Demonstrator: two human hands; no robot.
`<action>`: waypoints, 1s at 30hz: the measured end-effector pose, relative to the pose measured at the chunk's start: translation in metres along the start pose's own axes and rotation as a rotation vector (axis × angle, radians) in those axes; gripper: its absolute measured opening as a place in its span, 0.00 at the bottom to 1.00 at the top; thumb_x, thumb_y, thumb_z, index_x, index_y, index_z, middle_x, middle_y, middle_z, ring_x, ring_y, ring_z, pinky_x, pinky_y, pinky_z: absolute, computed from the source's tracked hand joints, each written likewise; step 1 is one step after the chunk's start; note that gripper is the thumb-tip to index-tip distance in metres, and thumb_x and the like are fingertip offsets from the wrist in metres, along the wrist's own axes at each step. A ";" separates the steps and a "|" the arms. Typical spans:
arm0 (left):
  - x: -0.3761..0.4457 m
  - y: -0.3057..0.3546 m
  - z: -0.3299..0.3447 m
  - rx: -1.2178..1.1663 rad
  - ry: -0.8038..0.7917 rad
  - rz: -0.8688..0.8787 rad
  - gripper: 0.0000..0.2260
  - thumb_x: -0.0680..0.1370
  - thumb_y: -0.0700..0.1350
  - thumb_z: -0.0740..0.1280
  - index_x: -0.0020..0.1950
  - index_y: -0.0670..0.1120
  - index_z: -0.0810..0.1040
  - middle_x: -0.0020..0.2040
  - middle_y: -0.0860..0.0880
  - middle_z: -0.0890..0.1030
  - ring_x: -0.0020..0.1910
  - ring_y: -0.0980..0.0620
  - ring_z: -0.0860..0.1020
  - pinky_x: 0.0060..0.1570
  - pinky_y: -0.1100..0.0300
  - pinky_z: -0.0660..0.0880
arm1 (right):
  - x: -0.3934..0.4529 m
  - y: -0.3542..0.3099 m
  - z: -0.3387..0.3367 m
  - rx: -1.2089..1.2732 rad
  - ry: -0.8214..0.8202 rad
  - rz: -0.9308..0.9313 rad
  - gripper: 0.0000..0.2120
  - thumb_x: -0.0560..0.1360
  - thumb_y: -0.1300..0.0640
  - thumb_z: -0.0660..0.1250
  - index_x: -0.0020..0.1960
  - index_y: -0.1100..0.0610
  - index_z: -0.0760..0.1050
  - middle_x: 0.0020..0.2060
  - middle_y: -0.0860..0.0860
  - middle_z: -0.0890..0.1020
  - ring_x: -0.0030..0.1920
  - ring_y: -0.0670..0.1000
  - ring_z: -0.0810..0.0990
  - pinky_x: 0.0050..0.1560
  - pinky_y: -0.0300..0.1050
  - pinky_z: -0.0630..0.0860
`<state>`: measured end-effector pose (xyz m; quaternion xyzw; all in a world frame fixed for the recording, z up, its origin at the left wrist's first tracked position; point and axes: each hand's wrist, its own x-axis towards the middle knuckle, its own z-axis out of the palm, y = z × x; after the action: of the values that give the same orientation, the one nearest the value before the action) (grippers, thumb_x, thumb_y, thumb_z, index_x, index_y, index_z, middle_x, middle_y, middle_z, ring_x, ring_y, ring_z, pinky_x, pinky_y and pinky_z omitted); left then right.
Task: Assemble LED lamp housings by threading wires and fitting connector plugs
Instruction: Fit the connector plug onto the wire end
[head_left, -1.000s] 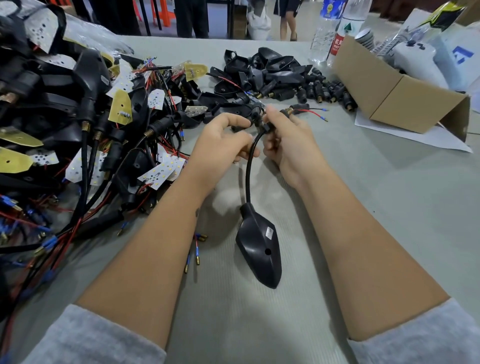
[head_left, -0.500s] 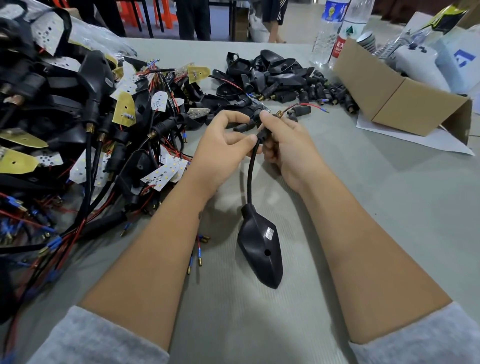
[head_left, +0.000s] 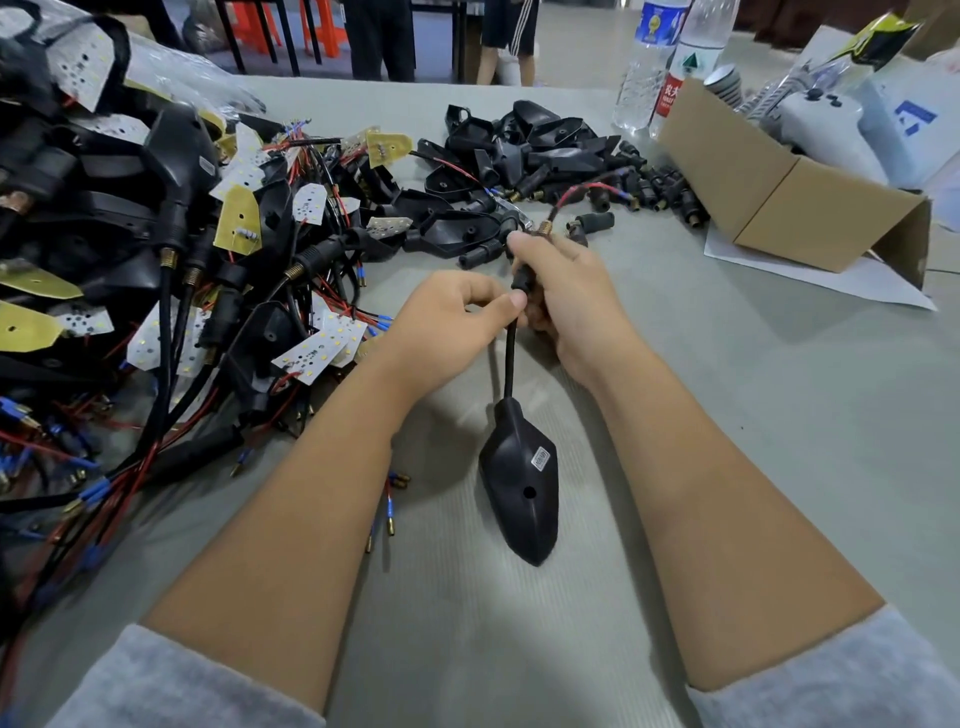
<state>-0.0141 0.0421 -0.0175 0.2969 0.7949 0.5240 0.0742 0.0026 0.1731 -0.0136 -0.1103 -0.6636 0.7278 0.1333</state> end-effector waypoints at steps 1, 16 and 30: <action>0.000 0.000 0.000 0.002 0.002 0.001 0.13 0.81 0.43 0.65 0.38 0.51 0.80 0.36 0.58 0.81 0.38 0.59 0.76 0.44 0.67 0.70 | -0.001 0.000 0.001 -0.027 -0.017 -0.018 0.12 0.77 0.56 0.66 0.36 0.54 0.71 0.23 0.45 0.70 0.22 0.45 0.67 0.24 0.37 0.63; -0.004 0.005 -0.003 -0.040 -0.101 -0.061 0.15 0.81 0.44 0.64 0.36 0.47 0.82 0.35 0.49 0.82 0.38 0.56 0.78 0.46 0.64 0.72 | -0.001 0.000 -0.001 0.133 0.080 0.011 0.14 0.78 0.53 0.65 0.34 0.53 0.69 0.23 0.46 0.69 0.23 0.45 0.64 0.24 0.38 0.60; -0.005 0.010 -0.005 -0.104 -0.091 -0.128 0.14 0.81 0.43 0.64 0.38 0.45 0.83 0.37 0.44 0.82 0.37 0.53 0.76 0.45 0.58 0.71 | 0.003 0.001 -0.005 0.238 0.097 0.029 0.14 0.79 0.51 0.65 0.37 0.55 0.68 0.23 0.47 0.66 0.23 0.46 0.63 0.24 0.38 0.60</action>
<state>-0.0077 0.0382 -0.0077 0.2646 0.7796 0.5449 0.1589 0.0014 0.1787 -0.0150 -0.1381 -0.5638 0.7970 0.1667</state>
